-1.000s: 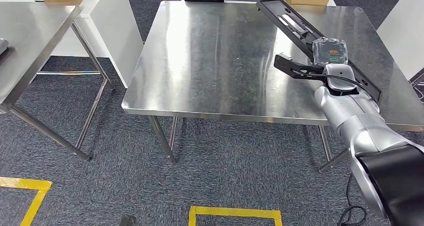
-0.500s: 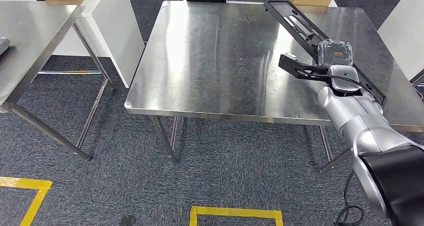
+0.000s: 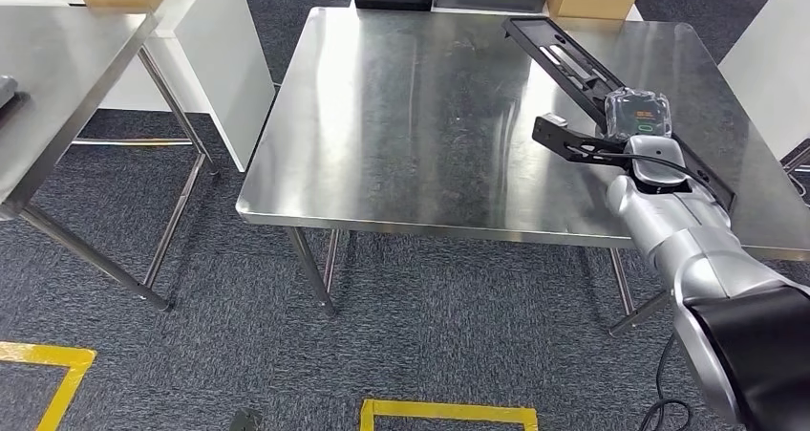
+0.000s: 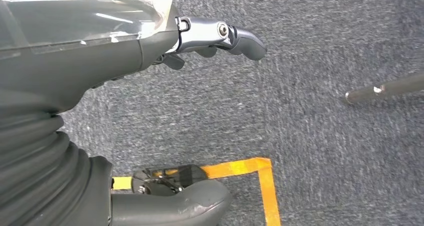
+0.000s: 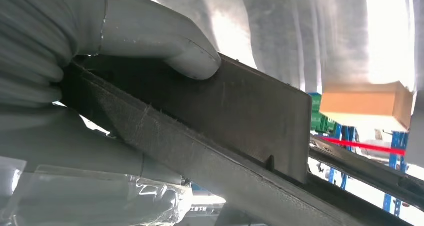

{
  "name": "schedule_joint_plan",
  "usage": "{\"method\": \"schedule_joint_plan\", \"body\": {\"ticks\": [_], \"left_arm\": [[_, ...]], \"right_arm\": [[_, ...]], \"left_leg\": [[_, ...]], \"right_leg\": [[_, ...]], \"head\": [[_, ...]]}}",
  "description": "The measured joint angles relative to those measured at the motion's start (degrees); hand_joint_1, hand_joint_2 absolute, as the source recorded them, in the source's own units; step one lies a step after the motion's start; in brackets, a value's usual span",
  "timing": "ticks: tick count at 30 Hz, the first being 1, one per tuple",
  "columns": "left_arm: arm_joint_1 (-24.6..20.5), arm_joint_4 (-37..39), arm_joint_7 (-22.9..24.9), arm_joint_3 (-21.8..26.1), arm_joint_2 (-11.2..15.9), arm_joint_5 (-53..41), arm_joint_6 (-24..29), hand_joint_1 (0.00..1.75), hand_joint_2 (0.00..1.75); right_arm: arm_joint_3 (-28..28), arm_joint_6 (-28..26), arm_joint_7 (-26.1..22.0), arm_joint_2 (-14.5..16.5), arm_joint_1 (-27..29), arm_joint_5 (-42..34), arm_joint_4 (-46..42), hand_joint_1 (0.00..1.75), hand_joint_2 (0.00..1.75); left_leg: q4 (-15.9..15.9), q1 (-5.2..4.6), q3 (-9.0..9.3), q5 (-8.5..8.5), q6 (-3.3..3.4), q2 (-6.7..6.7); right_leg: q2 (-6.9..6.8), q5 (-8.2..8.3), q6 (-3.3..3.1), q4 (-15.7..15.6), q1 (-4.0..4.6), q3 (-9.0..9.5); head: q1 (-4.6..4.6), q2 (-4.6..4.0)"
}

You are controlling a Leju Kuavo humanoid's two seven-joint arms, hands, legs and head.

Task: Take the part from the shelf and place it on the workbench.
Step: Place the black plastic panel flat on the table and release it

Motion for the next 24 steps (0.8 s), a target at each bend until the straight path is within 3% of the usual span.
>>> {"method": "schedule_joint_plan", "body": {"ticks": [2,4,6,7,10,11,12,14,16,19,21,22,24], "left_arm": [[0.0,0.0,-0.1,0.0,0.1,0.0,0.0,0.00,1.75],[0.0,0.0,-0.1,0.0,0.1,0.0,0.0,0.00,1.75],[0.0,0.0,-0.2,0.0,0.1,0.0,0.0,0.00,1.75],[-0.1,0.0,-0.2,0.0,0.1,0.0,0.0,0.00,1.75],[0.0,0.0,-0.2,0.0,0.1,-0.1,0.0,0.00,1.75],[0.0,0.0,-0.2,0.0,0.1,-0.2,0.0,0.00,1.75],[0.0,0.0,-0.2,0.0,0.1,-0.3,0.0,0.00,1.75],[0.0,0.0,-0.2,0.0,0.1,-0.5,0.0,0.00,1.75],[-0.1,0.0,-0.2,0.0,0.2,-0.6,0.0,0.00,1.75],[-0.2,0.0,-0.1,0.0,0.2,-0.7,0.1,0.00,1.75],[-0.3,0.0,-0.1,0.0,0.2,-0.8,0.1,0.00,1.75],[-0.3,0.0,-0.1,0.0,0.1,-0.8,0.1,0.00,1.75],[-0.4,0.0,-0.1,0.0,0.0,-0.8,0.2,0.00,1.75]], "right_arm": [[0.0,0.0,0.0,0.0,0.1,0.0,0.0,1.75,1.75],[0.0,0.0,0.0,0.0,0.2,0.0,0.0,1.75,1.75],[0.0,0.0,0.0,-0.1,0.2,0.0,0.0,1.75,1.75],[0.0,0.0,0.0,-0.1,0.2,0.0,0.0,1.75,1.75],[0.0,0.0,-0.1,0.0,0.3,0.2,0.0,1.75,1.75],[0.0,0.1,-0.2,0.0,0.4,0.2,0.0,1.75,1.75],[0.0,0.1,-0.2,0.0,0.4,0.3,0.0,1.75,1.75],[-0.1,0.1,-0.2,0.1,0.5,0.4,0.0,1.75,1.75],[-0.3,0.1,-0.2,0.1,0.4,0.5,0.0,1.75,1.75],[-0.6,0.1,-0.4,0.0,0.5,0.6,0.0,1.75,1.75],[-0.9,0.0,-0.5,-0.1,0.5,0.7,0.0,1.75,1.75],[-0.9,0.0,-0.6,-0.1,0.4,0.7,0.0,1.75,1.75],[-1.0,0.0,-0.8,-0.2,0.5,0.7,0.0,1.75,1.75]], "left_leg": [[0.7,-0.09,-0.17,-0.69,-0.66,-0.05],[0.9,0.10,-0.15,-1.07,-1.00,-0.09],[3.0,0.34,-1.00,-2.03,-1.61,0.43],[5.7,0.45,-2.40,-2.97,-1.95,0.81],[16.0,0.61,-9.25,-5.25,-2.43,1.53],[16.9,0.57,-10.63,-4.44,-2.28,1.59],[15.7,0.48,-10.91,-2.54,-1.92,1.61],[8.3,-0.02,-8.70,2.77,-0.56,1.62],[2.5,-0.71,-5.97,5.01,0.90,1.76],[-0.6,-1.30,-3.85,3.79,2.04,1.98],[-1.9,-1.26,-2.31,3.48,2.26,1.89],[-2.4,-1.21,-1.61,3.35,2.36,1.77],[-2.7,-1.16,-0.83,2.73,2.42,1.48]], "right_leg": [[0.23,0.19,-0.75,-2.2,0.18,1.44],[0.33,-0.10,-1.82,-2.1,0.27,1.65],[0.36,-0.55,-2.70,-2.2,0.11,2.21],[0.37,-0.84,-3.17,-2.2,0.06,2.64],[0.35,-1.93,-4.09,-2.2,0.39,3.87],[0.35,-2.38,-4.16,-2.2,0.52,4.38],[0.36,-2.85,-4.17,-2.2,0.66,4.98],[0.35,-3.88,-4.14,-2.3,0.87,6.32],[0.34,-4.63,-3.84,-2.9,1.04,7.34],[0.24,-4.46,-2.88,-3.5,1.28,8.34],[0.13,-4.51,-2.51,-1.7,1.48,7.60],[0.10,-4.95,-2.52,0.6,1.46,6.15],[0.09,-6.76,-2.73,7.2,1.37,1.54]], "head": [[0.02,0.00],[-0.06,0.00],[-0.21,0.00],[-0.28,0.00],[-0.37,0.00],[-0.38,0.00],[-0.38,0.00],[-0.37,0.00],[-0.35,0.00],[-0.49,0.00],[-0.42,0.00],[-0.38,0.00],[-0.34,0.00]]}}
